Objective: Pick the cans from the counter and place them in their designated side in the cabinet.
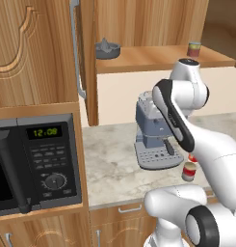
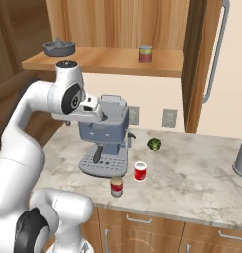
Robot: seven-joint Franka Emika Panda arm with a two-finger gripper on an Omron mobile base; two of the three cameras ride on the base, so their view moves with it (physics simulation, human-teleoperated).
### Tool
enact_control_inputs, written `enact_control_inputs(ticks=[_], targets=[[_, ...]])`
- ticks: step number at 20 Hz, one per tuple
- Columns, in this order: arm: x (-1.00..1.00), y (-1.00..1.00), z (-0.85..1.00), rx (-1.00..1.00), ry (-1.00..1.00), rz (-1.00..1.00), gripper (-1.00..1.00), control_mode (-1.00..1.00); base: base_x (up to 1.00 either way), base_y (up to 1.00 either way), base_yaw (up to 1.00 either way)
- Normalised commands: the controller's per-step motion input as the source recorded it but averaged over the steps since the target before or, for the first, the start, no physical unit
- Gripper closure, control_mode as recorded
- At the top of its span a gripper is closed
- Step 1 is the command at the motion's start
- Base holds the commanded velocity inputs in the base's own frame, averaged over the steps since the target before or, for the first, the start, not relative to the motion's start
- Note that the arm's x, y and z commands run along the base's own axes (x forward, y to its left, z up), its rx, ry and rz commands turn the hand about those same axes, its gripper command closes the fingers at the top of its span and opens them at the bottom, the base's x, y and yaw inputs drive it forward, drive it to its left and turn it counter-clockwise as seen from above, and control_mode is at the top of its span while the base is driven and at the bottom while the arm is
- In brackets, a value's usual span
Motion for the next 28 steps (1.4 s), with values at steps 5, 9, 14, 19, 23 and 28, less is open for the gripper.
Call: enact_control_inputs(ticks=[5, 9, 14, 19, 23, 28], targets=[[-0.31, -0.24, -0.41, 0.00, 0.00, 0.00, -1.00, -1.00, 0.00, 0.00, 0.00], [-0.31, -0.25, -0.31, 0.00, 0.00, 0.00, -1.00, -1.00, 0.00, 0.00, 0.00], [-0.31, -0.25, -0.26, 0.00, 0.00, 0.00, -1.00, -1.00, 0.00, 0.00, 0.00], [-0.24, -0.22, -0.23, 0.00, 0.00, 0.00, -1.00, -1.00, 0.00, 0.00, 0.00], [-0.21, -0.24, -0.24, 0.00, 0.00, 0.00, -1.00, -1.00, 0.00, 0.00, 0.00], [-0.13, -0.23, -0.21, -0.01, 0.00, 0.00, -1.00, -1.00, 0.00, 0.00, 0.00]])
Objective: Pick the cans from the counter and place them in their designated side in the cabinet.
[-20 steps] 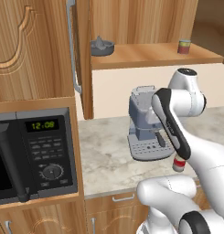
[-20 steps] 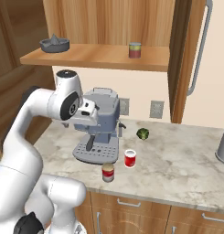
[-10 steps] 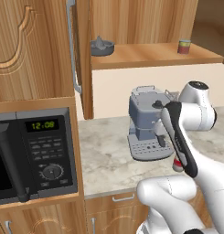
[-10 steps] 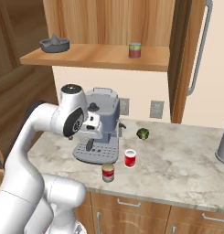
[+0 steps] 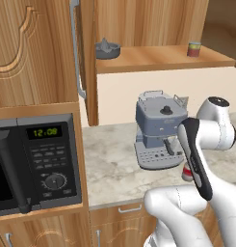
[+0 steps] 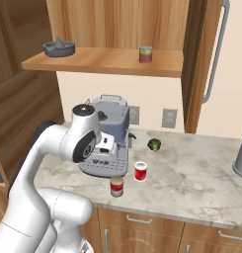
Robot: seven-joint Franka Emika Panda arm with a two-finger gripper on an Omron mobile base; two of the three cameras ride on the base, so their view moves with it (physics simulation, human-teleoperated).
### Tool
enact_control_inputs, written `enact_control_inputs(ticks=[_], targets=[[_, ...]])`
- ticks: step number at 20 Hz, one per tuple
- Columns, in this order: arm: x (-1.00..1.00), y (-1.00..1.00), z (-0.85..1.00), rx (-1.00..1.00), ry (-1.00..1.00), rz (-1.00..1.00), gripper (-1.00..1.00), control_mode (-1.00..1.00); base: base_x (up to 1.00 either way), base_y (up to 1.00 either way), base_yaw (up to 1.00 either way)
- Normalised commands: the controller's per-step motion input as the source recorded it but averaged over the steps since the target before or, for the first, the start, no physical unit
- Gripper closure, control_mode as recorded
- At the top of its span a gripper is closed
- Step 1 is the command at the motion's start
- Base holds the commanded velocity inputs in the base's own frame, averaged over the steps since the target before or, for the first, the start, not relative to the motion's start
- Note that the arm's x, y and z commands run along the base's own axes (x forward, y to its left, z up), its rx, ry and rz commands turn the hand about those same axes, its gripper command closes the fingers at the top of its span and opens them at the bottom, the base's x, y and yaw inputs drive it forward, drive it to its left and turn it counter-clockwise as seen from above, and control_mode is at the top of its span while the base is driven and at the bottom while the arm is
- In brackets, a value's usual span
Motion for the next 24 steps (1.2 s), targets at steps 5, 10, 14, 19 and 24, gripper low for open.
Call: enact_control_inputs(ticks=[5, 10, 14, 19, 24], targets=[[-0.10, -0.24, -0.21, -0.02, 0.00, 0.00, -1.00, -1.00, 0.00, 0.00, 0.00], [-0.07, -0.24, -0.17, -0.01, -0.01, 0.00, -1.00, -1.00, 0.00, 0.00, 0.00], [-0.01, -0.22, -0.14, -0.01, 0.00, 0.00, -1.00, -1.00, 0.00, 0.00, 0.00], [0.00, -0.19, -0.17, 0.00, 0.00, 0.00, -1.00, -1.00, 0.00, 0.00, 0.00], [0.02, -0.11, -0.22, 0.00, 0.00, 0.00, -1.00, -1.00, 0.00, 0.00, 0.00]])
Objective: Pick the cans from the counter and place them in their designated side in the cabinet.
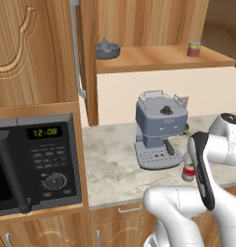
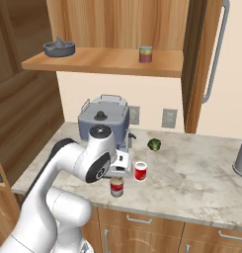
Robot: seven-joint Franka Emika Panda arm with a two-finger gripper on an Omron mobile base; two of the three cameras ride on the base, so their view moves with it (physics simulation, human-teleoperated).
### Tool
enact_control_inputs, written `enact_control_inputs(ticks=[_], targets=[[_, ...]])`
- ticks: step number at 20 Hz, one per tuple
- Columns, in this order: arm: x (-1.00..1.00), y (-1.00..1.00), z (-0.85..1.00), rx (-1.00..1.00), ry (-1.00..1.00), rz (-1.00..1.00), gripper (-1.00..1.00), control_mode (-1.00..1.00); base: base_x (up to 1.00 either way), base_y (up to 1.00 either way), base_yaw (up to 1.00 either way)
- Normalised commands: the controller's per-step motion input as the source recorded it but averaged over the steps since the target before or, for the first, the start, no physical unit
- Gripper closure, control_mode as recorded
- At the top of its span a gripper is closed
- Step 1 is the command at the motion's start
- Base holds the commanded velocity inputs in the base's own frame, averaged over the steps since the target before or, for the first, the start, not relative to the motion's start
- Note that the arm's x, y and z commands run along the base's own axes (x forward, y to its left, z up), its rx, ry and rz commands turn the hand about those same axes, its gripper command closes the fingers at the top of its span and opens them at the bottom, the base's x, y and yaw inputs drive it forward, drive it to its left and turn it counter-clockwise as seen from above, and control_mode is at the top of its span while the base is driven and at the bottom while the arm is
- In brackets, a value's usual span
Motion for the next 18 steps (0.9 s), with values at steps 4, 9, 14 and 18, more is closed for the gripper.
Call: enact_control_inputs(ticks=[4, 9, 14, 18], targets=[[0.09, -0.04, -0.22, 0.00, 0.00, 0.00, -1.00, -1.00, 0.00, 0.00, 0.00], [0.17, -0.01, -0.15, 0.00, 0.00, 0.00, -1.00, -1.00, 0.00, 0.00, 0.00], [0.19, -0.04, -0.08, -0.01, 0.01, 0.00, -1.00, -1.00, 0.00, 0.00, 0.00], [0.18, -0.05, -0.11, -0.01, 0.05, 0.00, -1.00, -1.00, 0.00, 0.00, 0.00]])
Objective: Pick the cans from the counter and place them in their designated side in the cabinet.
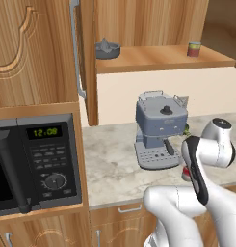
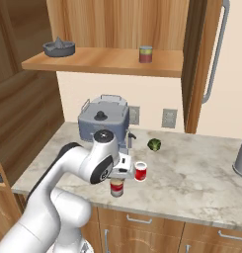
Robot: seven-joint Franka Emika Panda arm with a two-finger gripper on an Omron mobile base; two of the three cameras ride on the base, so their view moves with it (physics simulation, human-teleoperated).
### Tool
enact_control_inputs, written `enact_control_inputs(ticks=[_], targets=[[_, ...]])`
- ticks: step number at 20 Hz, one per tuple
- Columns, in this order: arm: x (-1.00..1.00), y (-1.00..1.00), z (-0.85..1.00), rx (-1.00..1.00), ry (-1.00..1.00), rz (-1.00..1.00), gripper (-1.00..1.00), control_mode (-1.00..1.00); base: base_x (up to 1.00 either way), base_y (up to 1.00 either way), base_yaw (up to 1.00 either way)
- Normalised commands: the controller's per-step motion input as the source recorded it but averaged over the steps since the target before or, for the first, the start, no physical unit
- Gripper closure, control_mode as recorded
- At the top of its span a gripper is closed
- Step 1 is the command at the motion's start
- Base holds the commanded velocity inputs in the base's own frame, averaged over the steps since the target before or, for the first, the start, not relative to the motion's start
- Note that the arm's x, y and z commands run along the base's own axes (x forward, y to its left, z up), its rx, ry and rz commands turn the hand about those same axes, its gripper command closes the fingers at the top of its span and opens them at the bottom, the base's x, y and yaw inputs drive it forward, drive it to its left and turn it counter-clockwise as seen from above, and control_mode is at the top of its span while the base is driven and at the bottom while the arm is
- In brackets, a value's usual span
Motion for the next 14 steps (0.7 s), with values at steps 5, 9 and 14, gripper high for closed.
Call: enact_control_inputs(ticks=[5, 9, 14], targets=[[0.16, -0.04, -0.16, 0.00, 0.08, 0.00, -1.00, -1.00, 0.00, 0.00, 0.00], [0.15, -0.02, -0.20, 0.00, 0.08, 0.00, -1.00, -1.00, 0.00, 0.00, 0.00], [0.13, -0.04, -0.21, 0.00, 0.04, 0.00, -1.00, -1.00, 0.00, 0.00, 0.00]])
